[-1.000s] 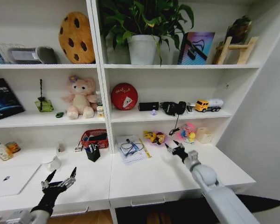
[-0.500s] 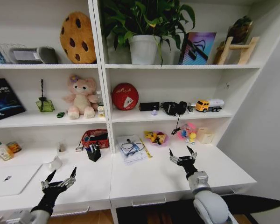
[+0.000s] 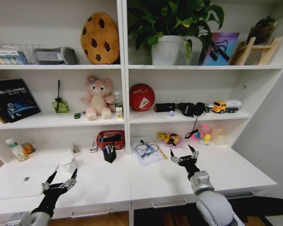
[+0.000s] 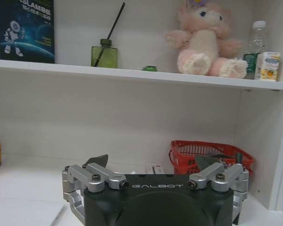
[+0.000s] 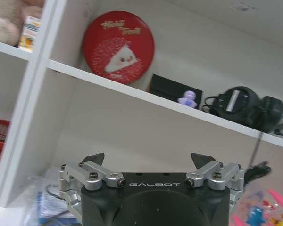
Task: Organize the objects on the table.
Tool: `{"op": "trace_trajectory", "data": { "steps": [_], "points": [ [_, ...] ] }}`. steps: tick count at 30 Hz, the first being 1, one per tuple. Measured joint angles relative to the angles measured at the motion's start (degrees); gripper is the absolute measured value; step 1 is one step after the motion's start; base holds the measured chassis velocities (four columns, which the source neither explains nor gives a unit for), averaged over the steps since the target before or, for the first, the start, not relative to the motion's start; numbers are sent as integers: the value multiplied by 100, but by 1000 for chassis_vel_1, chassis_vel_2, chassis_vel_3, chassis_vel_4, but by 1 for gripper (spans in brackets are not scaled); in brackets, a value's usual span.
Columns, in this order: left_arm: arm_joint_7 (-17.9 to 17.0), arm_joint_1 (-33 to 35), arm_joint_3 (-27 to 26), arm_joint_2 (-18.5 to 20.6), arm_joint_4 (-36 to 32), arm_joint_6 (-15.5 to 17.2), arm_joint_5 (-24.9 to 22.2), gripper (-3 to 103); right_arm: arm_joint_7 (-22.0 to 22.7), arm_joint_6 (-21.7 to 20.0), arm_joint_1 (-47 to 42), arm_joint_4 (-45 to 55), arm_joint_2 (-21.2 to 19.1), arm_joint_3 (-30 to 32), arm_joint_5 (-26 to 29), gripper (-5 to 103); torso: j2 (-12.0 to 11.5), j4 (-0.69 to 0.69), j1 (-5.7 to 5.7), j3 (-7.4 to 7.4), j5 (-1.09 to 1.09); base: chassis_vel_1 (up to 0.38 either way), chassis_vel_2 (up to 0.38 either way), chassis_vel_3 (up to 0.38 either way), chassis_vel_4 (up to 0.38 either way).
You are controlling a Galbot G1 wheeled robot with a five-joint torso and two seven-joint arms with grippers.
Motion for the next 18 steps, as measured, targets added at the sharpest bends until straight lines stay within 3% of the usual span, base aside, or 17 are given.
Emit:
{"op": "trace_trajectory", "data": {
  "steps": [18],
  "points": [
    [-1, 0, 0, 0, 0, 0, 0, 100, -10, 148, -95, -121, 112, -66, 19, 100, -1, 2, 3, 2, -2, 349, 351, -346, -347]
  ]
}}
